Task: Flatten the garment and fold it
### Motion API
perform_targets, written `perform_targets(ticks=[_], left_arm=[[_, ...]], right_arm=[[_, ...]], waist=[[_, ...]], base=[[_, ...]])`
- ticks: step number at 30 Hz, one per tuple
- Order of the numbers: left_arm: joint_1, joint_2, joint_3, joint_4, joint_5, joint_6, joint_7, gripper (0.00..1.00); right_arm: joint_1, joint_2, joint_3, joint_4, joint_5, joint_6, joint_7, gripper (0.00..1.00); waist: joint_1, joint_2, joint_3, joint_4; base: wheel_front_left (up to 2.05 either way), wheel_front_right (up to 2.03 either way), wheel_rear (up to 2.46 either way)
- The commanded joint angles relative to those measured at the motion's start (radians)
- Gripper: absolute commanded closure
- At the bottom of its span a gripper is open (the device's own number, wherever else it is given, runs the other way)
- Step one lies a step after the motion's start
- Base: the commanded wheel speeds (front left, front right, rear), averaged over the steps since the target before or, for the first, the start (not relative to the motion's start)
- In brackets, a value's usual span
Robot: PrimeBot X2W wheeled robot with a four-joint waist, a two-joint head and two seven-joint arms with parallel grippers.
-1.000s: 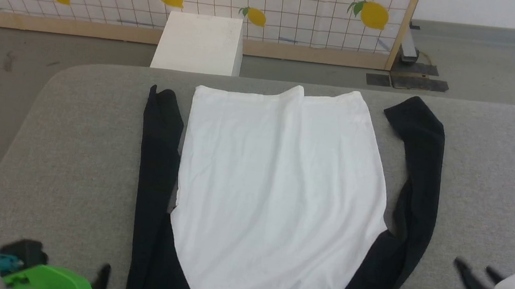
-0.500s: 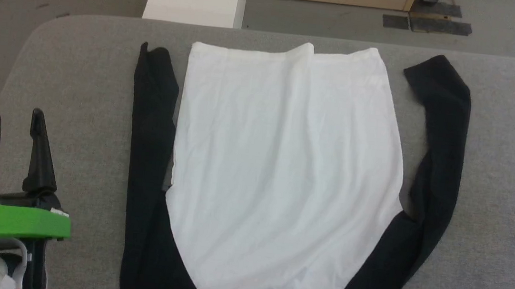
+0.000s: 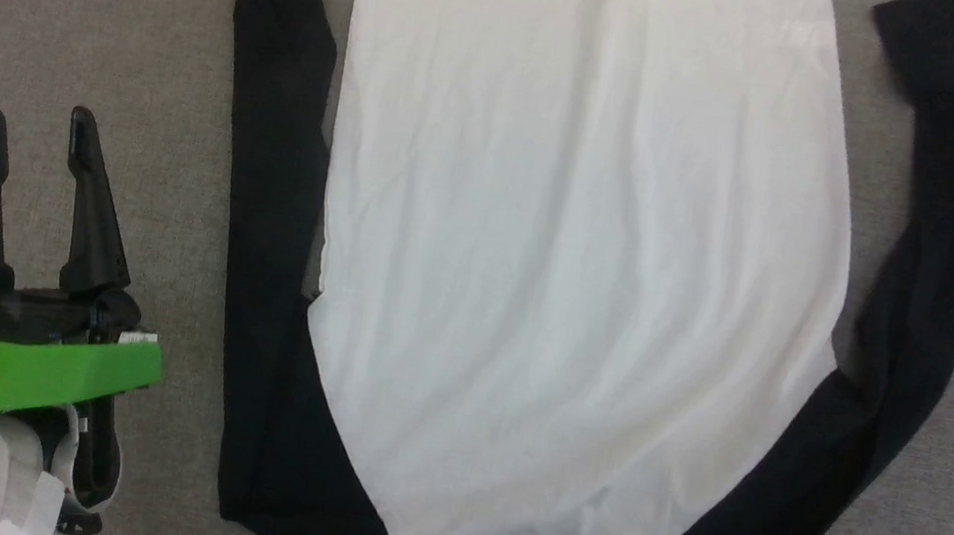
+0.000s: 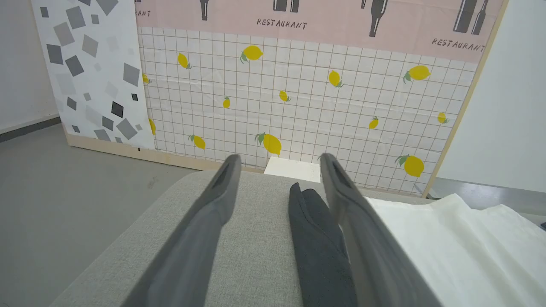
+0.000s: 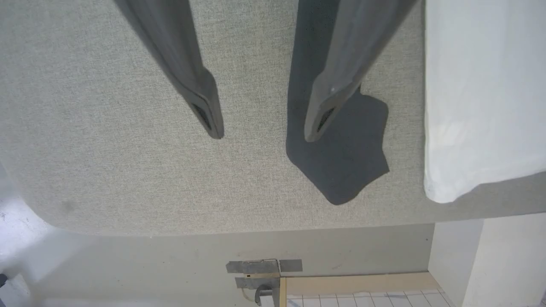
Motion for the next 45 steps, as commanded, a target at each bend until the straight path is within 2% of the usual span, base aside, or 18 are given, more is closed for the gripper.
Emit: perform_targets(ticks=[1, 5, 11, 12, 13, 14, 20, 25, 32, 40, 45], left_arm=[[-0.031, -0.018, 0.013, -0.003, 0.008, -0.016, -0.003, 0.0], [-0.053, -0.061, 0.038, -0.008, 0.039, -0.057, -0.003, 0.0], [-0.063, -0.094, 0.063, -0.005, 0.064, -0.089, -0.003, 0.0], [-0.064, -0.097, 0.066, -0.002, 0.067, -0.091, -0.003, 0.0], [-0.065, -0.102, 0.069, 0.001, 0.068, -0.095, -0.003, 0.0], [-0.065, -0.105, 0.071, 0.003, 0.068, -0.097, -0.003, 0.0], [-0.051, -0.119, 0.083, 0.017, 0.08, -0.105, -0.004, 0.0], [-0.027, -0.126, 0.093, 0.023, 0.09, -0.108, -0.004, 0.0], [0.027, -0.132, 0.125, 0.021, 0.092, -0.109, -0.004, 0.0], [0.08, -0.134, 0.151, 0.011, 0.087, -0.102, -0.004, 0.0], [0.11, -0.134, 0.156, 0.004, 0.073, -0.085, -0.004, 0.0]], right_arm=[[-0.018, -0.009, 0.01, 0.015, -0.019, -0.001, 0.007, 0.0], [-0.04, -0.018, 0.01, 0.049, -0.068, -0.001, 0.036, 0.0], [-0.033, 0.005, -0.019, 0.087, -0.078, -0.001, 0.048, 0.0], [-0.031, 0.008, -0.023, 0.092, -0.074, -0.001, 0.046, 0.56], [-0.029, 0.01, -0.029, 0.095, -0.069, -0.001, 0.036, 0.86], [-0.028, 0.009, -0.034, 0.098, -0.063, -0.001, 0.028, 1.0], [-0.003, -0.007, -0.089, 0.096, 0.036, -0.001, -0.049, 1.0], [0.093, -0.098, -0.115, 0.05, 0.142, -0.001, -0.09, 1.0], [0.272, -0.224, -0.204, 0.009, 0.211, -0.001, -0.067, 1.0], [0.408, -0.256, -0.293, -0.033, 0.222, -0.001, -0.051, 1.0], [0.439, -0.257, -0.26, -0.056, 0.249, -0.001, -0.086, 1.0]], waist=[[-0.0001, 0.0, 0.102, 0.064], [-0.0001, 0.0, 0.144, 0.085], [-0.0001, 0.0, 0.16, 0.089], [-0.0001, 0.0, 0.157, 0.086], [-0.0001, 0.0, 0.15, 0.083], [-0.0001, 0.0, 0.145, 0.081], [-0.0001, 0.0, 0.06, 0.052], [-0.0001, 0.0, -0.037, 0.027], [-0.0001, 0.0, -0.152, -0.016], [-0.0001, 0.0, -0.227, -0.045], [-0.0001, 0.0, -0.263, -0.046]], base=[[0.0, 0.0, 0.0], [0.0, 0.0, 0.0], [0.0, 0.0, 0.0], [0.0, 0.0, 0.0], [0.0, 0.0, 0.0], [0.0, 0.0, 0.0], [0.0, 0.0, 0.0], [0.0, 0.0, 0.0], [0.0, 0.0, 0.0], [0.0, 0.0, 0.0], [0.0, 0.0, 0.0]])
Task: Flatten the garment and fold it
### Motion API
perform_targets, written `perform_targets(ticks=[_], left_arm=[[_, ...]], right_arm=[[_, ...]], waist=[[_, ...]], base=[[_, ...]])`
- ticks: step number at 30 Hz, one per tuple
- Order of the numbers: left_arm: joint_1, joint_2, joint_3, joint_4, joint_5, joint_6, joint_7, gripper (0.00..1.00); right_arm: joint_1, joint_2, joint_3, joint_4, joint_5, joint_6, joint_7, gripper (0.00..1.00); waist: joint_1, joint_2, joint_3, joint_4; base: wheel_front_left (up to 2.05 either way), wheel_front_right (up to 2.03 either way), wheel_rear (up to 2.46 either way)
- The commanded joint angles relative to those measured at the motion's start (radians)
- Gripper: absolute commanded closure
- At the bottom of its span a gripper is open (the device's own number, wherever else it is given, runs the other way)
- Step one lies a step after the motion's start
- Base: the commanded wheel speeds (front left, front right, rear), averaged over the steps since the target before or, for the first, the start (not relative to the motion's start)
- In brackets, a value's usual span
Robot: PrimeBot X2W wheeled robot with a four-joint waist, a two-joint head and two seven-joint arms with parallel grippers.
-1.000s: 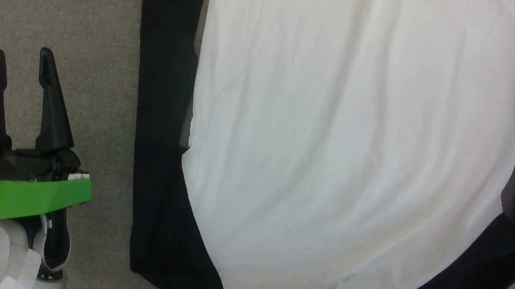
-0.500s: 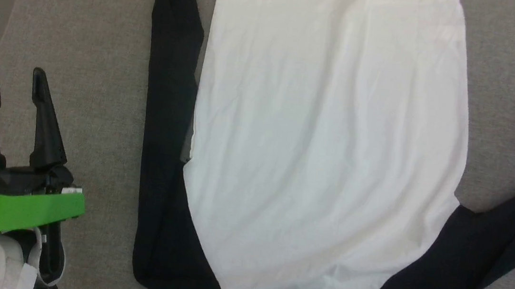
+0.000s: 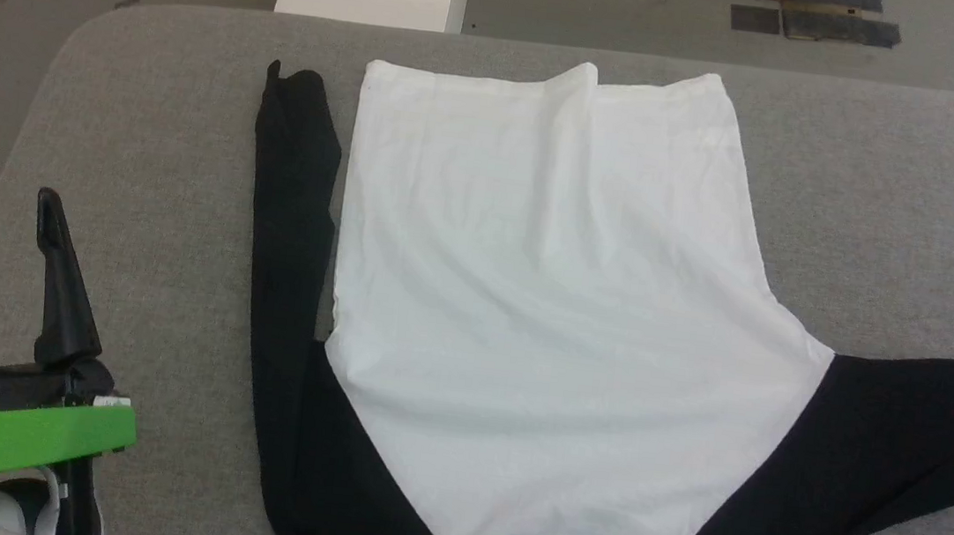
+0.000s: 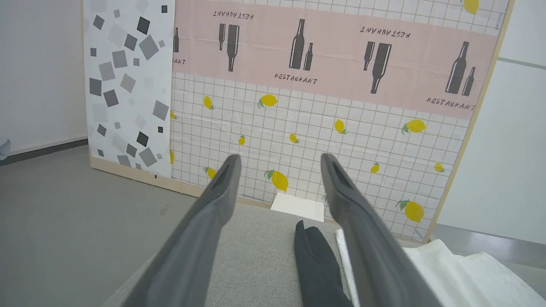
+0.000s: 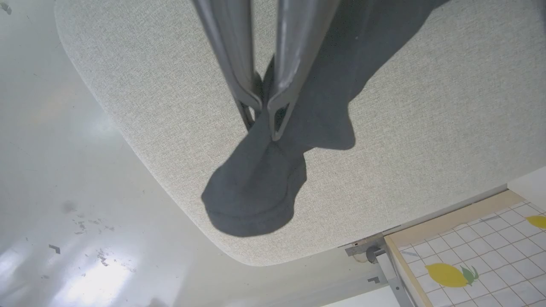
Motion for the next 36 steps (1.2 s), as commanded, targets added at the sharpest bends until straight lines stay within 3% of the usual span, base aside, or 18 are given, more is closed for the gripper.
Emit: perform_targets(ticks=[1, 9, 13, 18, 22, 29, 36], left_arm=[[0.017, -0.005, 0.001, -0.005, -0.003, 0.007, -0.004, 0.0], [0.043, -0.005, -0.013, 0.001, -0.007, 0.016, -0.004, 0.0], [0.06, -0.005, -0.013, 0.004, -0.003, 0.015, -0.004, 0.0], [0.082, -0.005, -0.014, 0.008, 0.002, 0.011, -0.004, 0.0], [0.091, -0.005, -0.02, 0.012, 0.005, 0.008, -0.004, 0.0], [0.095, -0.005, -0.032, 0.014, 0.001, 0.004, -0.004, 0.0], [0.09, -0.005, -0.046, 0.022, -0.012, 0.006, -0.004, 0.0]], right_arm=[[0.019, -0.004, 0.031, -0.015, 0.022, -0.002, -0.014, 1.0], [0.119, -0.018, 0.337, -0.15, 0.221, -0.002, -0.049, 1.0], [0.159, 0.043, 0.482, -0.265, 0.262, -0.002, -0.047, 1.0], [0.18, 0.13, 0.662, -0.437, 0.303, -0.002, 0.04, 1.0], [0.179, 0.166, 0.813, -0.501, 0.335, -0.002, 0.099, 1.0], [0.146, 0.229, 1.032, -0.448, 0.36, -0.002, 0.093, 1.0], [0.068, 0.344, 1.242, -0.245, 0.37, -0.002, 0.017, 1.0]], waist=[[0.0001, -0.0001, -0.036, -0.014], [0.0001, -0.0001, -0.083, 0.018], [0.0001, -0.0001, -0.112, 0.03], [0.0001, -0.0001, -0.141, 0.042], [0.0001, -0.0001, -0.158, 0.055], [0.0001, -0.0001, -0.16, 0.081], [0.0001, -0.0001, -0.135, 0.107]], base=[[0.0, 0.0, 0.0], [0.0, 0.0, 0.0], [0.0, 0.0, 0.0], [0.0, 0.0, 0.0], [0.0, 0.0, 0.0], [0.0, 0.0, 0.0], [0.0, 0.0, 0.0]])
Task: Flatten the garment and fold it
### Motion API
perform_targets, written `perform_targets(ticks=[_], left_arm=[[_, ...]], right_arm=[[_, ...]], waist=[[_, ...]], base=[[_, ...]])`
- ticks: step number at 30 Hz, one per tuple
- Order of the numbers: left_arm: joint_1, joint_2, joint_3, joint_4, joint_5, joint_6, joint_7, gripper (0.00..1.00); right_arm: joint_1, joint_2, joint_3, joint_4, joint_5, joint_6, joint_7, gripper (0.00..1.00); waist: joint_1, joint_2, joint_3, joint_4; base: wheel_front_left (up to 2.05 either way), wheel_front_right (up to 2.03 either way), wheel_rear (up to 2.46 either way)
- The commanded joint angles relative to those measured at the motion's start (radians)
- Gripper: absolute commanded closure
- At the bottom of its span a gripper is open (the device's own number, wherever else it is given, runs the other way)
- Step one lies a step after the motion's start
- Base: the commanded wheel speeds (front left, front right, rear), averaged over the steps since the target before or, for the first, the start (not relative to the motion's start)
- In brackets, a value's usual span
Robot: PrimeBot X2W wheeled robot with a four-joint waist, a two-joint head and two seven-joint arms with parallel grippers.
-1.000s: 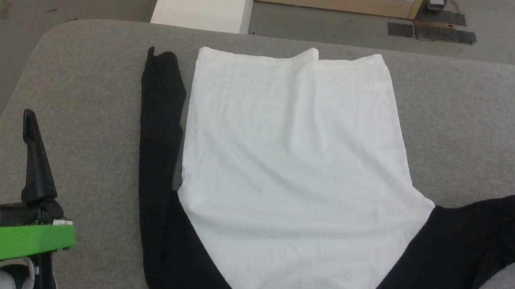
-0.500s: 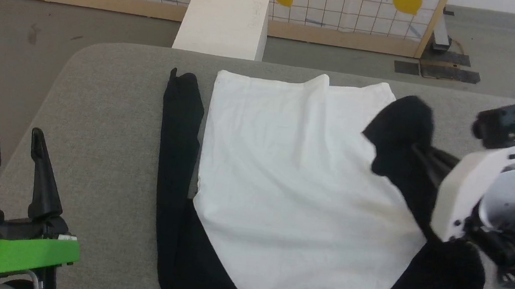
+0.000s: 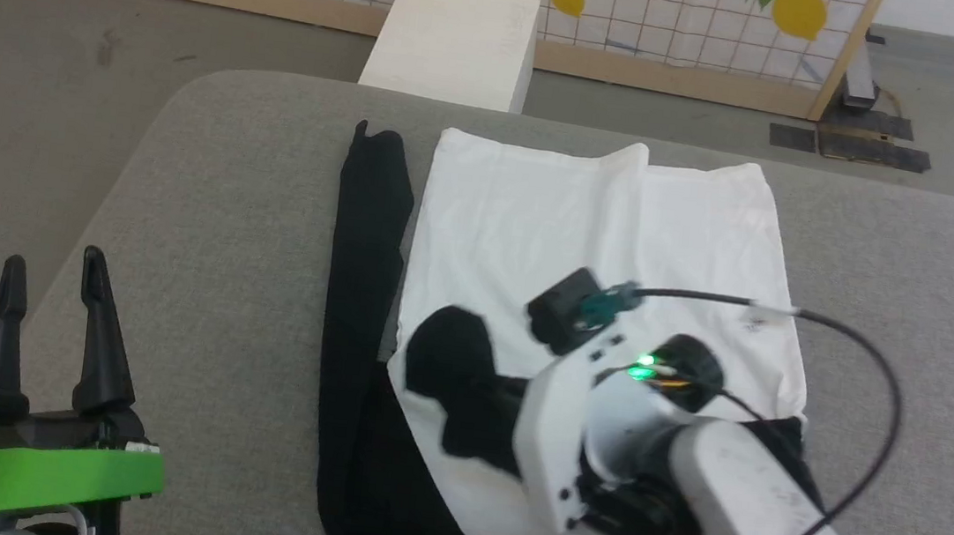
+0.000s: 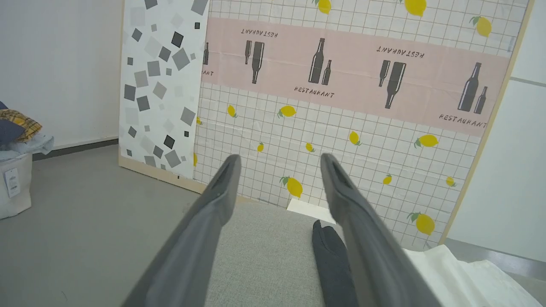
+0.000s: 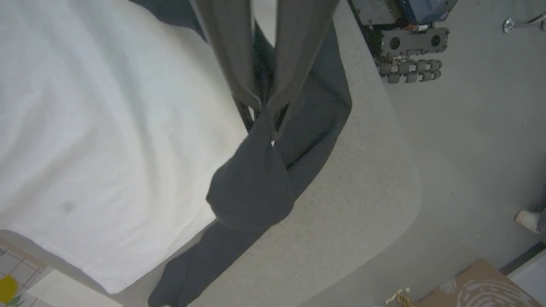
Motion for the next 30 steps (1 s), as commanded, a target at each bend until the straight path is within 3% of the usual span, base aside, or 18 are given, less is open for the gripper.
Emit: perform_targets(ticks=[1, 7, 8, 10, 14, 18, 24, 30], left_arm=[[0.0, -0.003, -0.007, 0.005, -0.007, -0.003, -0.004, 0.0], [-0.021, -0.003, -0.031, 0.02, -0.018, -0.005, -0.004, 0.0], [-0.023, -0.003, -0.032, 0.022, -0.02, -0.004, -0.004, 0.0], [-0.025, -0.003, -0.031, 0.025, -0.022, -0.004, -0.004, 0.0], [-0.018, -0.003, -0.021, 0.027, -0.022, -0.003, -0.004, 0.0], [-0.013, -0.003, -0.013, 0.03, -0.021, -0.003, -0.004, 0.0], [-0.012, -0.003, -0.002, 0.034, -0.013, -0.006, -0.004, 0.0], [-0.006, -0.003, 0.004, 0.042, -0.012, -0.007, -0.004, 0.0]], right_arm=[[-0.027, 0.013, 0.027, 0.042, 0.004, -0.001, -0.024, 1.0], [-0.081, 0.045, 0.133, 0.224, 0.008, -0.001, -0.076, 1.0], [-0.085, 0.046, 0.14, 0.244, 0.011, -0.001, -0.084, 0.95], [-0.095, 0.049, 0.15, 0.278, 0.02, -0.001, -0.107, 0.0], [-0.113, 0.054, 0.122, 0.296, 0.066, -0.001, -0.168, 0.0], [-0.123, 0.055, 0.019, 0.262, 0.11, -0.001, -0.251, 0.0], [-0.083, 0.036, -0.245, 0.172, 0.054, -0.001, -0.39, 0.0], [0.04, 0.028, -0.597, 0.04, -0.044, -0.001, -0.502, 0.0]], waist=[[0.0001, 0.0, 0.014, 0.015], [0.0001, 0.0, 0.039, 0.047], [0.0001, 0.0, 0.041, 0.049], [0.0001, 0.0, 0.044, 0.051], [0.0001, 0.0, 0.041, 0.039], [0.0001, 0.0, 0.03, 0.02], [0.0001, 0.0, 0.015, -0.02], [0.0001, 0.0, 0.011, -0.057]], base=[[0.0, 0.0, 0.0], [0.0, 0.0, 0.0], [0.0, 0.0, 0.0], [0.0, 0.0, 0.0], [0.0, 0.0, 0.0], [0.0, 0.0, 0.0], [0.0, 0.0, 0.0], [0.0, 0.0, 0.0]])
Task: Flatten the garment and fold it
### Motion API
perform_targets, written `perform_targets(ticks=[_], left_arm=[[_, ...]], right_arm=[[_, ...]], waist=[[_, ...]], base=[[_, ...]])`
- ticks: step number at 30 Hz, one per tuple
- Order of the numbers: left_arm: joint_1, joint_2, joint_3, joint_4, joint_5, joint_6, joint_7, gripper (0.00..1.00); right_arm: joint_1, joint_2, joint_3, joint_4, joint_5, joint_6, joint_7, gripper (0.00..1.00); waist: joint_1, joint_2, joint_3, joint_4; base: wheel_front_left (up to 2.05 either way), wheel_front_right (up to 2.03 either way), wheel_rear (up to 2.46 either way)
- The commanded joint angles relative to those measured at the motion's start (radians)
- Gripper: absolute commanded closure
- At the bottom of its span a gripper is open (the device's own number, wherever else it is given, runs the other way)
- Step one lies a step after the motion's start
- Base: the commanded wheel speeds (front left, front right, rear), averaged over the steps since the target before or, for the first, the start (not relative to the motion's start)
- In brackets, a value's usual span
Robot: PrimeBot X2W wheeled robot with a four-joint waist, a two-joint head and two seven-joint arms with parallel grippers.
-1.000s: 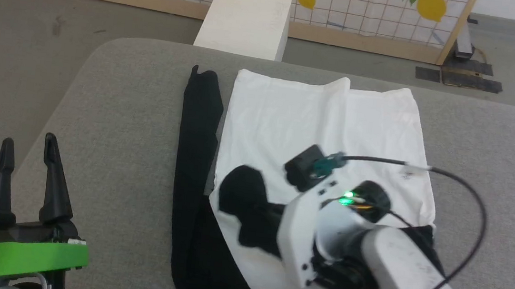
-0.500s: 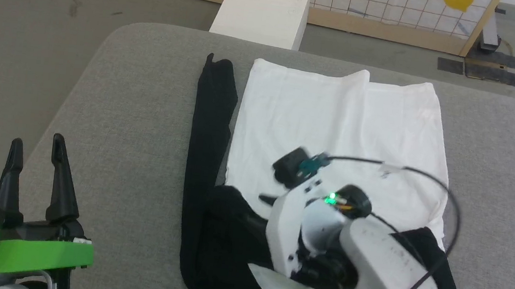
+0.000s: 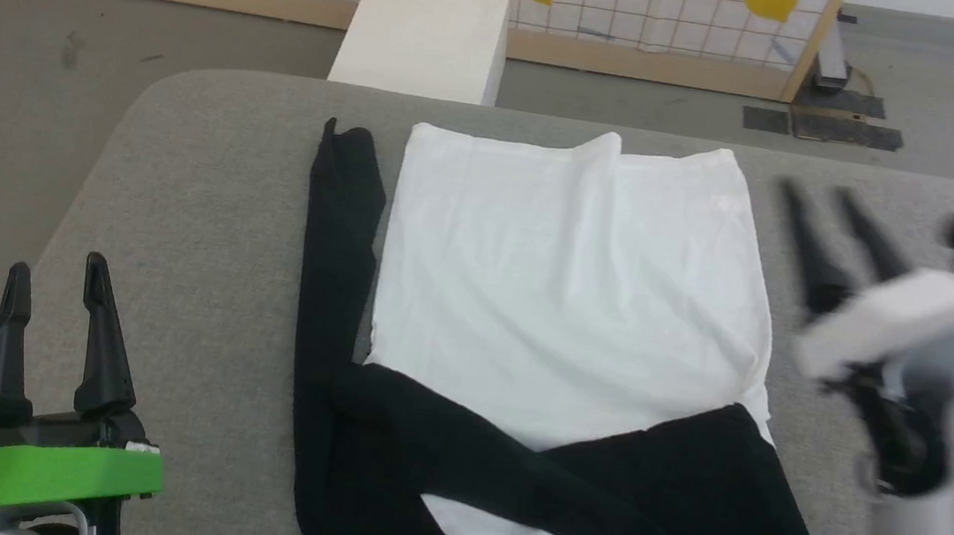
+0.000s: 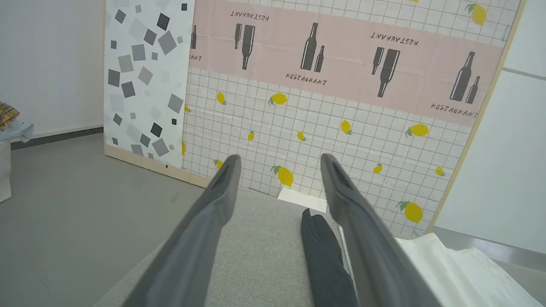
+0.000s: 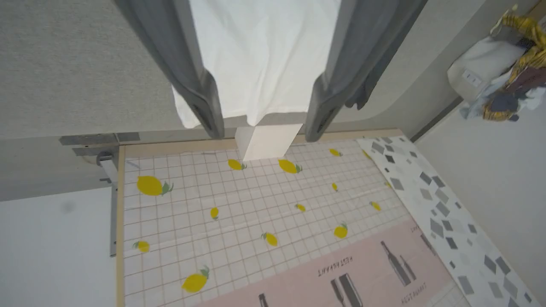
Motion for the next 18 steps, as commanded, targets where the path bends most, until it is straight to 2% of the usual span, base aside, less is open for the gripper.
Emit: perform_targets(ticks=[1, 5, 11, 15, 18], left_arm=[[0.002, -0.003, 0.001, 0.004, 0.0, -0.003, -0.004, 0.0], [0.003, -0.003, -0.004, 0.016, -0.005, -0.001, -0.004, 0.0], [-0.026, 0.0, -0.026, 0.083, -0.026, -0.005, -0.001, 0.0], [-0.135, 0.034, -0.057, 0.17, -0.061, -0.013, 0.082, 0.0], [-0.295, 0.086, -0.081, 0.252, -0.112, -0.018, 0.207, 0.0]], right_arm=[[0.035, 0.004, -0.073, -0.033, -0.028, -0.001, -0.028, 0.0], [0.11, 0.02, -0.246, -0.111, -0.088, -0.001, -0.067, 0.0], [0.192, 0.029, -0.34, -0.168, -0.101, -0.001, -0.062, 0.0], [0.21, 0.029, -0.376, -0.19, -0.07, -0.001, -0.066, 0.0], [0.206, 0.03, -0.402, -0.222, -0.063, -0.001, -0.061, 0.0]], waist=[[0.0001, 0.0, -0.002, -0.02], [0.0001, 0.0, 0.002, -0.045], [0.0001, 0.0, 0.022, -0.071], [0.0001, 0.0, 0.066, -0.073], [0.0001, 0.0, 0.124, -0.071]], base=[[0.0, 0.0, 0.0], [0.0, 0.0, 0.0], [0.0, 0.0, 0.0], [0.0, 0.0, 0.0], [0.0, 0.0, 0.0]])
